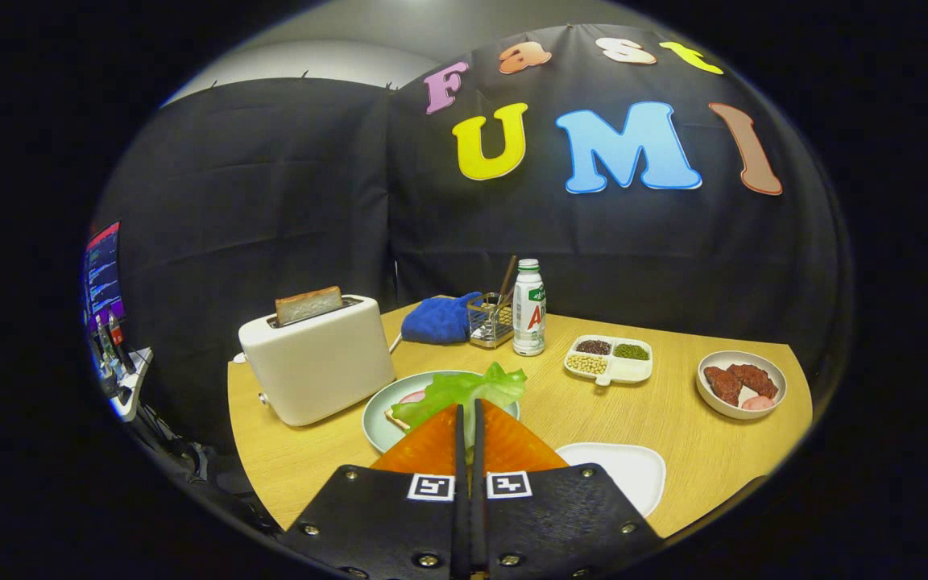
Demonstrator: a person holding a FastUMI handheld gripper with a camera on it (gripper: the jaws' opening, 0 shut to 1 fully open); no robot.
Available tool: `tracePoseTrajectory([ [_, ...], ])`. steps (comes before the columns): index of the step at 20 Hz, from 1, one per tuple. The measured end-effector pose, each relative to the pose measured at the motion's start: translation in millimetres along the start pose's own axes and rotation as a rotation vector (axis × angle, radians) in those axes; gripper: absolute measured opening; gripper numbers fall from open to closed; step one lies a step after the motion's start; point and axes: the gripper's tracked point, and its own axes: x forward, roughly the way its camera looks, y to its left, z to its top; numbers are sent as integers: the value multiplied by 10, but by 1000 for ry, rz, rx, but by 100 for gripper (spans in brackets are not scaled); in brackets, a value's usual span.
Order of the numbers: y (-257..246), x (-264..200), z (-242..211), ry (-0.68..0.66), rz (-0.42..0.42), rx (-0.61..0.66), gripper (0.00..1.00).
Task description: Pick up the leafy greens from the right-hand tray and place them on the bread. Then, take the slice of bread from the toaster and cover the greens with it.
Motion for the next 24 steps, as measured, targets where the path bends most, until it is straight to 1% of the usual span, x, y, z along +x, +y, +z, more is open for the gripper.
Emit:
tracePoseTrajectory([
  [5, 302, 263, 37, 6, 50, 13, 0],
  [8, 441, 436, 106, 6, 60, 21, 0],
  [10, 478, 572, 135, 15, 49, 10, 0],
  [12, 526, 699, 100, 24, 51, 18, 0],
  [22, 492, 993, -162, 89, 41, 86, 1],
  [24, 469, 1019, -191, 99, 34, 74, 0],
])
